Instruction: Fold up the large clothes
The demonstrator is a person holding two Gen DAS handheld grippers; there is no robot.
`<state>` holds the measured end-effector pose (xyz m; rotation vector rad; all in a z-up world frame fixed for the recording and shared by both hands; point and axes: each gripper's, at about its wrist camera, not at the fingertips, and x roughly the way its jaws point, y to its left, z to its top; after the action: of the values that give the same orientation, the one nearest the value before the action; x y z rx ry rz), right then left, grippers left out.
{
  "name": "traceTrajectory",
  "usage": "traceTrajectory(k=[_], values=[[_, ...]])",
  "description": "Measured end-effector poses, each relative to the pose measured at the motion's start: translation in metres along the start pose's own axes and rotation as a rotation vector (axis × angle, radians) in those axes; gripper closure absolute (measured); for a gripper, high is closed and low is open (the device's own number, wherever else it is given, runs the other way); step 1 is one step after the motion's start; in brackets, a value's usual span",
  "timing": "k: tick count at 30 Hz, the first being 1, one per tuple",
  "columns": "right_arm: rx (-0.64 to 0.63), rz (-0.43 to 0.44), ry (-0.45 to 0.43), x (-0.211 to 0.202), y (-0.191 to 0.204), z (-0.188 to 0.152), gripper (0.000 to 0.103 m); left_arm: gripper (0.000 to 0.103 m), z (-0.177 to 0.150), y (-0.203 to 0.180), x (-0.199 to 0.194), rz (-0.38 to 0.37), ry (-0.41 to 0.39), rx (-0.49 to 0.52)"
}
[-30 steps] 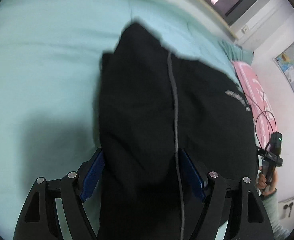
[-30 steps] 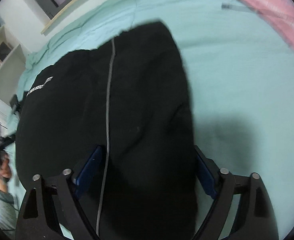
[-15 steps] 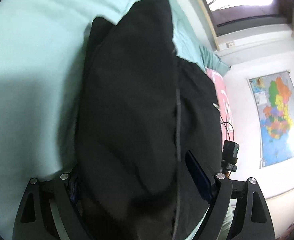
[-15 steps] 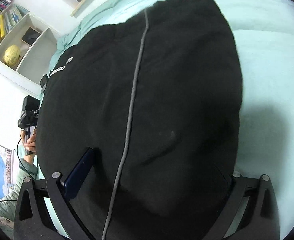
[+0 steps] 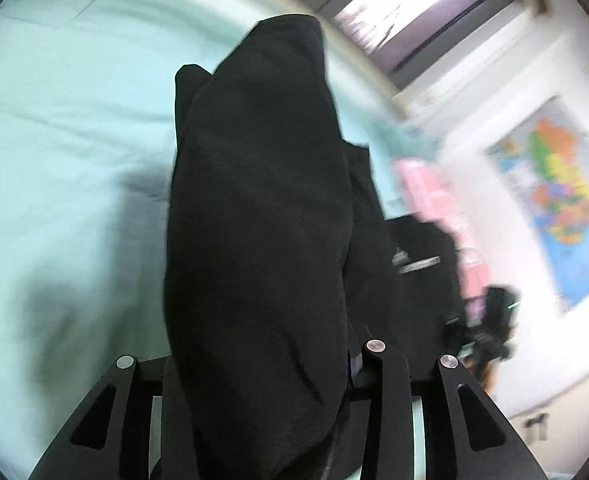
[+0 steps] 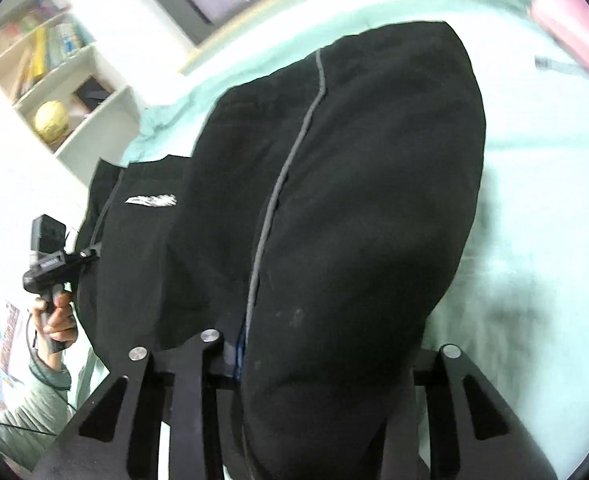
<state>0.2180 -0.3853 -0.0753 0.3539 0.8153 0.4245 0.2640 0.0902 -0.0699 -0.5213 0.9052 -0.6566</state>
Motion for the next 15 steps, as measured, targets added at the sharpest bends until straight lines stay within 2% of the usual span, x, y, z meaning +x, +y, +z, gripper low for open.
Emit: traceTrajectory(k=[1, 4, 8, 12, 15], values=[[-0.032, 0.016, -0.027, -0.017, 0.020, -0.007, 0.065, 0.063, -0.005, -0.017, -0.017, -0.030, -0.018, 0.019], [-0.106, -0.006, -0.054, -0.056, 0.063, -0.020, 0.065, 0.063, -0.022, -0.055, -0.059, -0.041, -0.046, 0.072], [-0.147, -0.022, -0.074, -0.108, 0.103, -0.037, 0.065, 0.063, -0.051, -0.068, -0.104, -0.070, -0.076, 0.070], [-0.154, -0.032, -0.041, -0.118, 0.118, -0.053, 0.065, 0.063, -0.079, -0.062, -0.108, -0.072, -0.074, 0.046], [-0.144, -0.059, 0.012, -0.105, 0.120, -0.075, 0.065, 0.062, -0.109, -0.038, -0.095, -0.049, -0.038, -0.036]])
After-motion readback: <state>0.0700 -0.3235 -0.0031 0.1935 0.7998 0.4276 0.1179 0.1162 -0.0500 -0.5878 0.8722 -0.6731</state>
